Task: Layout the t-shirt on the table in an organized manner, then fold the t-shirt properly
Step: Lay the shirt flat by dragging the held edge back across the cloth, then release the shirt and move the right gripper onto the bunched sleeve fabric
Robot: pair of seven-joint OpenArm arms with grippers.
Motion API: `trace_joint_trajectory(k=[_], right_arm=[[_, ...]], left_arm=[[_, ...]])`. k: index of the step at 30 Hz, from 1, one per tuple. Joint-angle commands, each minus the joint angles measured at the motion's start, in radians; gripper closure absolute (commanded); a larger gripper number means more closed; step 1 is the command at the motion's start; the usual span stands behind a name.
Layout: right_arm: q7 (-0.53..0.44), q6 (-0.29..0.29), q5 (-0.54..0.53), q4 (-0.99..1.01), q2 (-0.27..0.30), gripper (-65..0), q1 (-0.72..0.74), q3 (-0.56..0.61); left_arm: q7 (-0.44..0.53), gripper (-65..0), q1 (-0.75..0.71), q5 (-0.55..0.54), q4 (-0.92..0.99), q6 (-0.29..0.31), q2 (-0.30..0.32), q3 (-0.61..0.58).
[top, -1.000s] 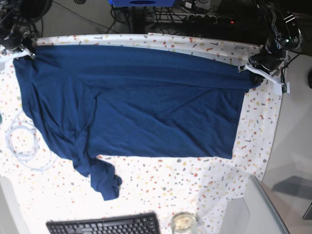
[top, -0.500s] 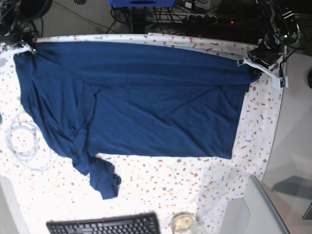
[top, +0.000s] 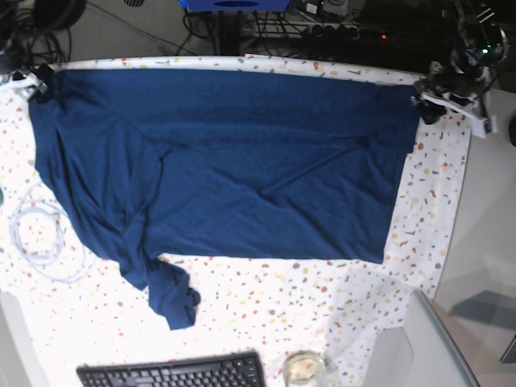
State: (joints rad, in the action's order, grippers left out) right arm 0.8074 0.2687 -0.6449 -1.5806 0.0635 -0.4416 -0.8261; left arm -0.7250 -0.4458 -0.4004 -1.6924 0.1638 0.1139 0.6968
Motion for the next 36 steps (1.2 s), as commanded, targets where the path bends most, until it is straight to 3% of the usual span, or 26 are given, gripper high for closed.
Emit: trace_joint_trajectory(k=[1,7,11,12,13,15,16,20,23,26,29,36], right_arm=[[-0.016,-0.006,-0.008,-0.033,0.023,-43.2,-0.001,-0.02],[-0.013,0.001,-0.008,-0.137,0.054,-43.2,0.063,0.017],[-0.018,0.002,-0.008,-0.122,0.161,-43.2,0.18,0.284],[-0.018,0.001,-0.008,-0.099,0.187,-43.1,0.232,0.365],[-0.018,-0.001,-0.008,-0.068,0.207,-43.1,0.286,0.436],[-0.018,-0.003,-0.008,0.016,0.218,-43.1,0.393,0.534],[-0.018,-0.004,-0.008,0.076,0.217,-43.1,0.448,0.569],[-0.021,-0.006,-0.008,0.312,0.215,-43.1,0.634,0.678],[-0.082,-0.006,-0.008,0.438,0.217,-43.1,0.719,0.767],[-0.202,-0.007,-0.008,0.532,0.221,-43.1,0.765,0.871],[-0.279,-0.056,-0.008,0.615,0.223,-43.1,0.801,0.943],[-0.339,-0.072,-0.008,0.715,0.223,-41.4,0.841,1.032]], left_arm=[[0.014,-39.0,0.0,-0.01,-0.033,0.007,0.011,0.021],[0.011,-39.0,0.002,-0.016,-0.102,0.009,0.008,0.156],[0.011,-37.8,0.012,-0.018,-0.097,0.012,0.008,0.245],[0.011,-34.2,0.014,-0.018,-0.094,0.013,0.008,0.261],[0.011,-26.7,0.015,-0.018,-0.091,0.013,0.008,0.275],[0.011,-6.3,0.014,-0.018,-0.087,0.013,0.008,0.288],[0.011,0.0,0.012,-0.018,-0.081,0.013,0.008,0.295],[0.011,0.0,0.009,-0.01,-0.045,0.013,0.01,0.307],[0.011,0.0,0.009,-0.01,-0.018,0.013,0.011,0.311],[0.011,0.0,0.009,-0.01,-0.001,0.013,0.013,0.312],[0.011,0.0,0.009,-0.01,0.001,0.013,0.013,0.312],[0.011,0.0,0.009,-0.01,0.001,0.013,0.011,0.312]])
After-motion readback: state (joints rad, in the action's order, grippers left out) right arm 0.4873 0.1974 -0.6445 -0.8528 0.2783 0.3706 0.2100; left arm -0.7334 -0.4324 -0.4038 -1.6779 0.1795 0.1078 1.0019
